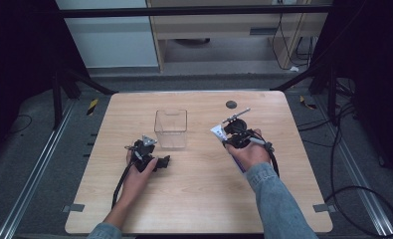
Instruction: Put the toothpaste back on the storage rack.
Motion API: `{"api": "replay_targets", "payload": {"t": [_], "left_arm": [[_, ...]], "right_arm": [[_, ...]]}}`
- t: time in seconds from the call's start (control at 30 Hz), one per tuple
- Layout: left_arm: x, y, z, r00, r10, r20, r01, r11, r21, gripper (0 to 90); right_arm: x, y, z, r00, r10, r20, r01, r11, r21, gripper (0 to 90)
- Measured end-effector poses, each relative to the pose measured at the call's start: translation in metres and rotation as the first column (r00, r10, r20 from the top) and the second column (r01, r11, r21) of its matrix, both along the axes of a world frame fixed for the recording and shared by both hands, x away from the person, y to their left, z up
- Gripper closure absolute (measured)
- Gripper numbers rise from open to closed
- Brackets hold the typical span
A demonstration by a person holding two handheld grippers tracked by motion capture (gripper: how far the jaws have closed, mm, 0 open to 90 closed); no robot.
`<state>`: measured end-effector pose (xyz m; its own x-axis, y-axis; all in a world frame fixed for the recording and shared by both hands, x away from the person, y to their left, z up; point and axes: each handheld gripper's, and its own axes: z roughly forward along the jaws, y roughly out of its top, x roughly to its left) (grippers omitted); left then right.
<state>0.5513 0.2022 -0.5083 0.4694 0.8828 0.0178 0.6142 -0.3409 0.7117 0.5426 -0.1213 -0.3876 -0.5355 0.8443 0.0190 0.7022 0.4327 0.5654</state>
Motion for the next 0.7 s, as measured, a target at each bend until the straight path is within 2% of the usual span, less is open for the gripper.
{"api": "replay_targets", "payload": {"t": [0.17, 0.27, 0.33, 0.37, 0.6, 0.63, 0.7], "left_arm": [[0.000, 0.000, 0.000, 1.0000, 0.000, 0.000, 0.000, 1.0000, 0.000, 0.0], [0.000, 0.000, 0.000, 1.0000, 0.000, 0.000, 0.000, 1.0000, 0.000, 0.0], [0.000, 0.000, 0.000, 1.0000, 0.000, 0.000, 0.000, 1.0000, 0.000, 0.0], [0.000, 0.000, 0.000, 1.0000, 0.000, 0.000, 0.000, 1.0000, 0.000, 0.0], [0.000, 0.000, 0.000, 1.0000, 0.001, 0.000, -0.001, 1.0000, 0.000, 0.0], [0.000, 0.000, 0.000, 1.0000, 0.001, 0.000, -0.001, 1.0000, 0.000, 0.0], [0.000, 0.000, 0.000, 1.0000, 0.001, 0.000, -0.001, 1.0000, 0.000, 0.0]], "right_arm": [[0.001, -0.002, 0.010, 0.9986, -0.005, 0.052, 0.003, 0.999, 0.036, 79.4], [0.001, -0.001, 0.011, 0.9952, -0.008, 0.098, 0.002, 0.998, 0.059, 79.4], [0.002, -0.001, 0.012, 0.9941, -0.010, 0.108, 0.003, 0.998, 0.064, 79.4], [0.004, -0.001, 0.012, 0.9913, -0.012, 0.131, 0.001, 0.997, 0.078, 79.4], [0.003, 0.002, 0.013, 0.9868, -0.018, 0.161, 0.001, 0.994, 0.108, 79.4], [0.003, 0.003, 0.015, 0.9832, -0.027, 0.181, 0.003, 0.992, 0.130, 79.4], [0.003, 0.003, 0.015, 0.9819, -0.030, 0.187, 0.004, 0.990, 0.138, 79.4]]}}
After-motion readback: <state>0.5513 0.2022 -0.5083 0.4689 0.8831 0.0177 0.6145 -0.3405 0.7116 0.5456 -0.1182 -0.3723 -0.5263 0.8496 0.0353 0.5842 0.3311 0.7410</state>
